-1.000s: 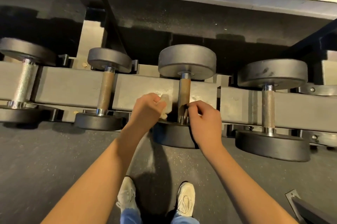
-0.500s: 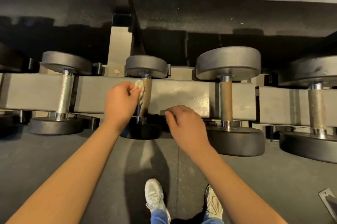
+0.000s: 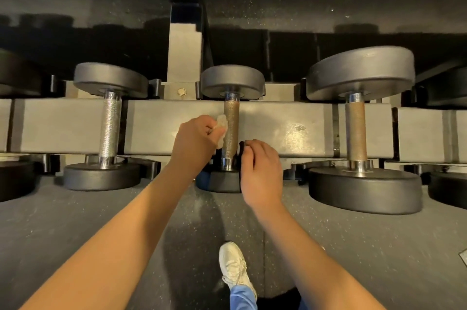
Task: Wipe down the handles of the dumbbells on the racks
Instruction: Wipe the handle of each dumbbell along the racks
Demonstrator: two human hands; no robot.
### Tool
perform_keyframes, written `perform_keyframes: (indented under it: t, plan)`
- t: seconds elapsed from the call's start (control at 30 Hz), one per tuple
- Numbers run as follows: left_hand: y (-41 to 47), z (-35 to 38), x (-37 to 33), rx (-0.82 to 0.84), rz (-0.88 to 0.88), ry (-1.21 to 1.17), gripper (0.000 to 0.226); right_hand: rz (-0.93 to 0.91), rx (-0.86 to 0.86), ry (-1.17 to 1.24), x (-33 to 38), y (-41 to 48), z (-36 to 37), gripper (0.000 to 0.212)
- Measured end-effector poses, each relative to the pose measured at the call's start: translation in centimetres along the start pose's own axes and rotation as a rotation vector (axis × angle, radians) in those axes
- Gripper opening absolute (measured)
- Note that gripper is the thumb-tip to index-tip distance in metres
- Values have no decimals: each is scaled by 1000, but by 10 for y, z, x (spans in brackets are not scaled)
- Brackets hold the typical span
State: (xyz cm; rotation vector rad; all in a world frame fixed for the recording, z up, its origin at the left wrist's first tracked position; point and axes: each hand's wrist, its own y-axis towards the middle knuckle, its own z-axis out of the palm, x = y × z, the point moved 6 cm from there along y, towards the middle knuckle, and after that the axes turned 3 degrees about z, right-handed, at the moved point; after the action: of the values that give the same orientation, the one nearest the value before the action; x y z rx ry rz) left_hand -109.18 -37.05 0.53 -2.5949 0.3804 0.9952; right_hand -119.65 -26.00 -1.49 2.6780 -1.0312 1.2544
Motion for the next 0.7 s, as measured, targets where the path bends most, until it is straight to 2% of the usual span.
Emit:
perform_keyframes:
  t: [0.13,0.23,0.37,0.53,0.63,0.7]
  plan:
    - [18,-9,-12,-103,47,-87,15,9,-7,-84,-1,0,-1,66]
    - [34,-8,-21,-160,65,-51,15,30,-14,-128,-2,1,-2,58]
    - [15,1,-9,-97,12,-60,25,17,-21,-148,-3,1,1,64]
    - [-12,5,0,-47,21,-84,19,-1,-41,-174,-3,2,1,77]
    - [5,1,-3,-78,-7,-83,18,0,-41,-173,-3,3,1,75]
    - [19,-1,-7,-94,-1,-148,13,10,-29,-168,-4,3,2,66]
